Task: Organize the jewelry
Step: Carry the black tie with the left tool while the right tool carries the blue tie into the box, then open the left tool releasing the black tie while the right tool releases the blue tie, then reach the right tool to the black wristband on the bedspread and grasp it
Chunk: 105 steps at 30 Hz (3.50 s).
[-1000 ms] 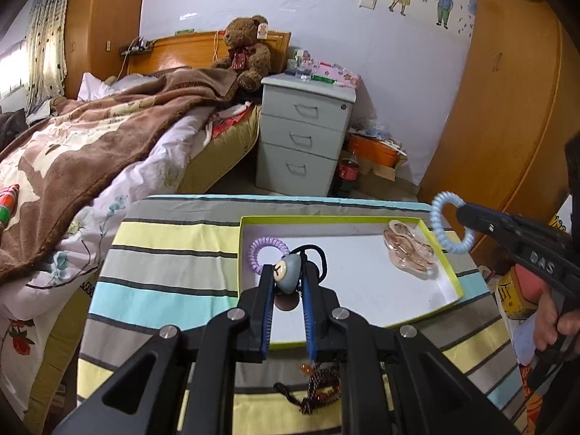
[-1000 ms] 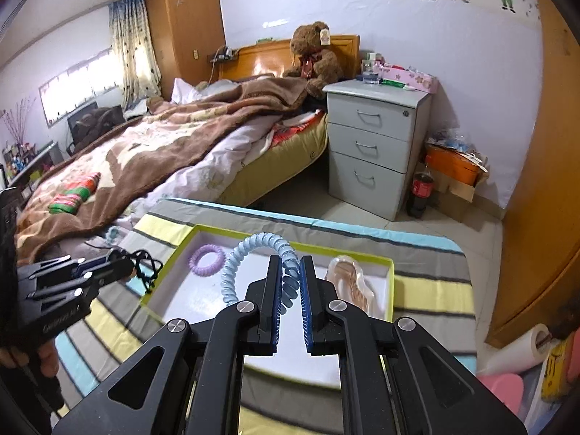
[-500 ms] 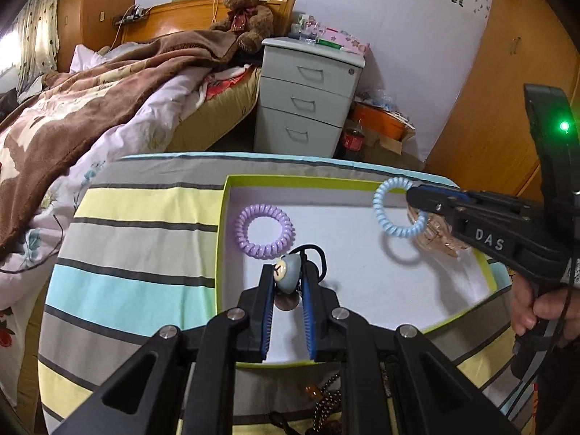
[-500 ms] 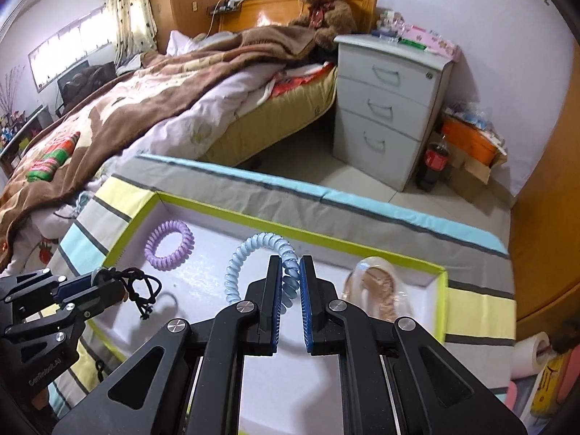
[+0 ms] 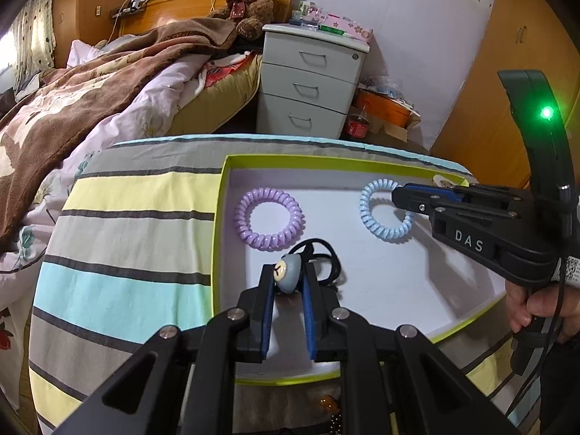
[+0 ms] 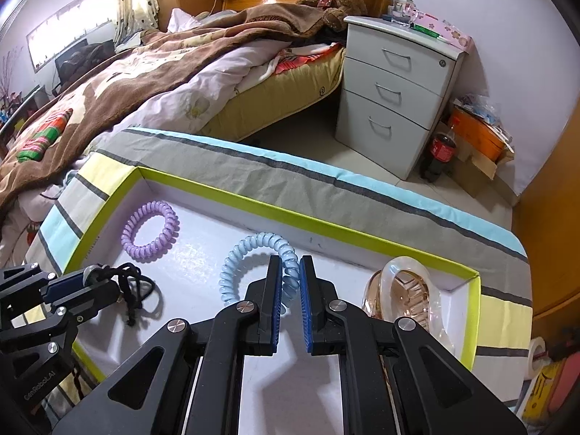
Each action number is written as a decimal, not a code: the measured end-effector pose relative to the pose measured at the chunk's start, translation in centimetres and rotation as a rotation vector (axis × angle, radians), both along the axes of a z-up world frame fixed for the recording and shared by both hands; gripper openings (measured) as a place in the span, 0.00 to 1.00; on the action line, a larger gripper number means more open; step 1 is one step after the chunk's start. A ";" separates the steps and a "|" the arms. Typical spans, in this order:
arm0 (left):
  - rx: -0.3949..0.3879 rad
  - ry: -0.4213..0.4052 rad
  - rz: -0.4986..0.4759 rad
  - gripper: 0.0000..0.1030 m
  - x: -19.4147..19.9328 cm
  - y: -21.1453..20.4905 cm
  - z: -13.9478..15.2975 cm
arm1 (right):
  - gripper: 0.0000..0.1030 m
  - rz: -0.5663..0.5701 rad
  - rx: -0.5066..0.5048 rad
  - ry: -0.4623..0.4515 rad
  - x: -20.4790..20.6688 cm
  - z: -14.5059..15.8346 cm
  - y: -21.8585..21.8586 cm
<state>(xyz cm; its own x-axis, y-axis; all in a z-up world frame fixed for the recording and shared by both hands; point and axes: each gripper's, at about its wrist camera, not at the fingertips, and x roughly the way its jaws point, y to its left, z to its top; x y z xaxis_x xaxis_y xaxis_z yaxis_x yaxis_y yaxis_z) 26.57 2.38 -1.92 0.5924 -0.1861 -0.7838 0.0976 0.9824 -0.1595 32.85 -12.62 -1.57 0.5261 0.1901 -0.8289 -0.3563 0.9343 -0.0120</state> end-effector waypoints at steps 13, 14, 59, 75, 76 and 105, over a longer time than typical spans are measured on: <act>0.002 0.006 0.009 0.15 0.0 0.0 -0.2 | 0.10 0.006 -0.034 -0.012 0.3 -0.1 0.6; 0.004 0.006 0.009 0.15 0.1 0.0 -0.1 | 0.10 0.005 -0.034 -0.012 0.3 -0.1 0.6; -0.118 -0.123 0.043 0.74 -12.7 4.9 5.3 | 0.36 0.165 0.132 -0.050 -18.4 2.7 -2.1; -0.166 -0.057 0.072 0.75 -16.1 6.5 2.8 | 0.36 0.292 0.171 0.026 -20.7 -0.5 1.2; -0.165 -0.056 0.070 0.75 -16.1 6.5 2.7 | 0.36 0.300 0.167 0.028 -20.6 -0.6 1.6; -0.155 -0.008 0.079 0.75 -15.5 6.1 1.9 | 0.17 0.356 0.112 0.047 -19.5 -1.5 2.8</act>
